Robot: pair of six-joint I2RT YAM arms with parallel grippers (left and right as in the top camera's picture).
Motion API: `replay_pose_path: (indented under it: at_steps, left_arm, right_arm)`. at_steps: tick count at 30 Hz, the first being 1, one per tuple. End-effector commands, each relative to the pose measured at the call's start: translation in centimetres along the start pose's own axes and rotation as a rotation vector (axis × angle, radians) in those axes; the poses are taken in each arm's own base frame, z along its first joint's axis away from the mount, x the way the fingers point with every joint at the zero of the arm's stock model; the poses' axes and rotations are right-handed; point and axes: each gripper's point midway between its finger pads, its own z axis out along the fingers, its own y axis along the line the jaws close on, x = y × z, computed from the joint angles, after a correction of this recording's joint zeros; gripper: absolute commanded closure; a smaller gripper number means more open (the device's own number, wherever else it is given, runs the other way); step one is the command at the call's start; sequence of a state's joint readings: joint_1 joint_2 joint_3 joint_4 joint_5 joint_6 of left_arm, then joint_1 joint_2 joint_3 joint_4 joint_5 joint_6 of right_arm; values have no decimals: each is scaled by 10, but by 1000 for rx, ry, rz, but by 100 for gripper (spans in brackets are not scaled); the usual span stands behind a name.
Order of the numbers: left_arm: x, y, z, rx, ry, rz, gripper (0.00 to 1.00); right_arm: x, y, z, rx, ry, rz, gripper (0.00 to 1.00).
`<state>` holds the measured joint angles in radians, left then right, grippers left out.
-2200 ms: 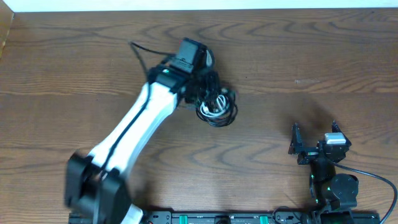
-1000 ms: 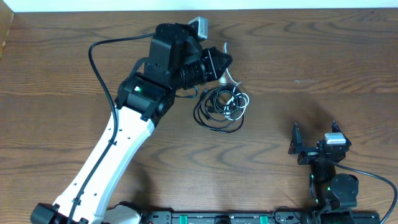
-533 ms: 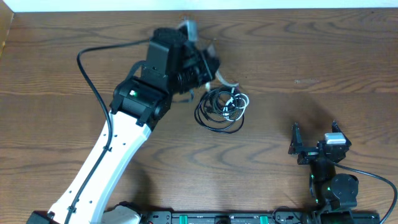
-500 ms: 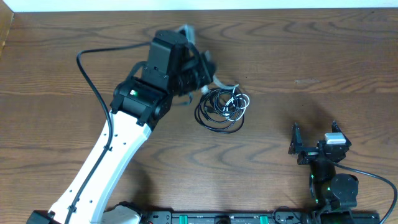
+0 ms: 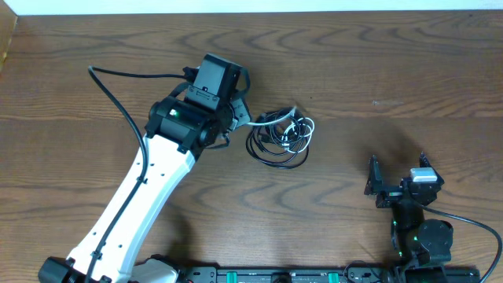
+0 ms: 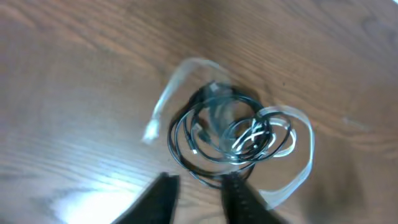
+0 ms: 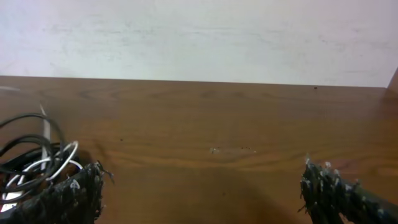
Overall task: Untangle cables
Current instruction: 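Lift the grasped cable upward with the left gripper, loosening the coil, then move the right gripper toward the cable pile and grasp a cable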
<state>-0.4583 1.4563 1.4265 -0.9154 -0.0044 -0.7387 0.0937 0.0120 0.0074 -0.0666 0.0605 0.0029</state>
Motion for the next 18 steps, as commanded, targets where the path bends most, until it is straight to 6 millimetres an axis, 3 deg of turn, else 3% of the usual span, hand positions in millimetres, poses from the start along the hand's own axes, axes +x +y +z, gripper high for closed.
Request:
replay_pose_path:
  at_steps: [1, 4, 5, 7, 11, 13, 18]
  left_arm:
    - [-4, 6, 3, -35, -16, 2, 57]
    - [-3, 7, 2, -38, -13, 3, 49]
    - [-3, 7, 2, -41, -10, 3, 47]
    - [-1, 8, 2, -45, -6, 3, 45]
    - [-1, 9, 2, -48, -3, 4, 41]
    - [0, 9, 2, -49, -1, 4, 40]
    - [2, 12, 2, -58, 7, 5, 32]
  right_arm:
    - [1, -3, 0, 14, 0, -11, 1]
    - [-3, -1, 0, 2, -15, 2, 1]
    - [-5, 8, 0, -49, -23, 51, 1]
    - [-1, 45, -6, -268, 26, 224, 1]
    - [-14, 82, -22, -506, 72, 512, 1]
    - [-38, 87, -28, -570, 2, 560, 1]
    - [-115, 93, -55, -674, -238, 438, 1]
